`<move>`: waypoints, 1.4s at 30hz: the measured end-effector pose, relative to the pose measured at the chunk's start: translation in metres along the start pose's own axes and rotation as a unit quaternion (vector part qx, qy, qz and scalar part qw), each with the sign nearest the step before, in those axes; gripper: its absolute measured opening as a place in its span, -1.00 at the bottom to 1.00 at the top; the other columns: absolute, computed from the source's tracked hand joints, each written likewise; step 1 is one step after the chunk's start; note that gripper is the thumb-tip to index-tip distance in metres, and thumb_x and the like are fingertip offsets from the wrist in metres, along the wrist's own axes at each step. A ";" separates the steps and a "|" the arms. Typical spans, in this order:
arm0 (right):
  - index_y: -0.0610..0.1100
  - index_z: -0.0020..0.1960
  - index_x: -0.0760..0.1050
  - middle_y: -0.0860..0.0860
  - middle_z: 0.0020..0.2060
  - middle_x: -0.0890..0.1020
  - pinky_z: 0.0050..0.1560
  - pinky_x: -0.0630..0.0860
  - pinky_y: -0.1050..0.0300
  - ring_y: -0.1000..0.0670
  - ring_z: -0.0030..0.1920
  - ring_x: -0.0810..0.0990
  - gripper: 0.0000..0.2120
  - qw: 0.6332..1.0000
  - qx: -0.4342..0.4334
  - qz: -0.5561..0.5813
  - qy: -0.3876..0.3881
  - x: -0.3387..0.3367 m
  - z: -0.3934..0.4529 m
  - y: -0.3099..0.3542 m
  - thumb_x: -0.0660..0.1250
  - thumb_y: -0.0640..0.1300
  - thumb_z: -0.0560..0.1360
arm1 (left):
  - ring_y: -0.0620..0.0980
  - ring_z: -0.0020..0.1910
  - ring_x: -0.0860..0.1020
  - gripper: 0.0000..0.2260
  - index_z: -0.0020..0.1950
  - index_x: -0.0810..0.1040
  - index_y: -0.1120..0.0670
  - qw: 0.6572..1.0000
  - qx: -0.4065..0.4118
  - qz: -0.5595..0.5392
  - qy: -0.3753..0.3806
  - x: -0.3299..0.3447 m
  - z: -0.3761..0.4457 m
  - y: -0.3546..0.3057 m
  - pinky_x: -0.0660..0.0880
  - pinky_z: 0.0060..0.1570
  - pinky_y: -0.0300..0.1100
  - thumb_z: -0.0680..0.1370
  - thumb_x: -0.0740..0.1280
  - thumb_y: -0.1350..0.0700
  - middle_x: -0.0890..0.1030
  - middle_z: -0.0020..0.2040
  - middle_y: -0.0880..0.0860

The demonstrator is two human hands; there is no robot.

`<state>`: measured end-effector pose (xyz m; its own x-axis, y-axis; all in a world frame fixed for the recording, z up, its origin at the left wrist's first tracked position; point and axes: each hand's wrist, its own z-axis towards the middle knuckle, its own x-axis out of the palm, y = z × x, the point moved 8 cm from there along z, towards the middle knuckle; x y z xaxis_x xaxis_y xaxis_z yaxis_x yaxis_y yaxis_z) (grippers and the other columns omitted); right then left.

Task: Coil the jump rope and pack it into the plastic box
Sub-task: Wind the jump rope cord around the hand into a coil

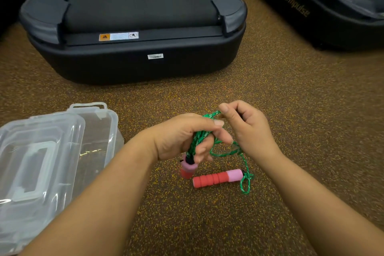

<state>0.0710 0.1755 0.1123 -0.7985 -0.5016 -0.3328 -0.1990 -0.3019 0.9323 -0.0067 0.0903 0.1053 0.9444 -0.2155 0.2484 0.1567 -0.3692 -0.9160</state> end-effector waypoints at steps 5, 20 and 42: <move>0.02 -0.29 0.51 0.03 -0.39 0.45 -0.28 0.33 0.05 0.09 -0.32 0.37 -0.71 0.999 0.015 0.033 0.032 0.019 -0.008 -0.027 0.22 0.12 0.52 | -0.09 -0.56 0.38 -0.79 -0.16 0.50 0.10 0.995 0.036 -0.087 -0.034 -0.003 0.003 -0.003 0.54 -0.19 -0.18 0.57 0.22 0.01 0.34 -0.55 -0.07; 0.00 -0.13 0.48 0.12 -0.48 0.41 -0.35 0.36 0.03 0.13 -0.44 0.34 -0.83 0.987 0.013 -0.106 0.123 0.044 -0.031 -0.033 0.20 0.01 0.59 | -0.12 -0.54 0.30 -0.75 -0.16 0.44 0.05 0.909 0.170 -0.290 -0.247 -0.050 -0.002 -0.017 0.53 -0.23 -0.23 0.63 0.12 -0.01 0.28 -0.55 -0.10; 0.02 -0.29 0.50 0.17 -0.41 0.60 -0.20 0.51 0.06 0.13 -0.26 0.60 -0.84 0.979 -0.049 -0.082 0.180 0.036 -0.028 0.034 0.34 0.02 0.44 | -0.11 -0.19 0.62 -0.48 -0.04 0.66 -0.05 0.939 0.049 0.107 -0.324 -0.049 -0.010 -0.011 0.45 -0.04 -0.16 0.59 -0.04 -0.26 0.66 -0.25 0.00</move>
<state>0.0514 0.1248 0.1280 -0.5046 -0.6875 -0.5223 -0.2391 -0.4700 0.8497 -0.0571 0.0958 0.1062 0.9301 0.3313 -0.1584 -0.0598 -0.2889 -0.9555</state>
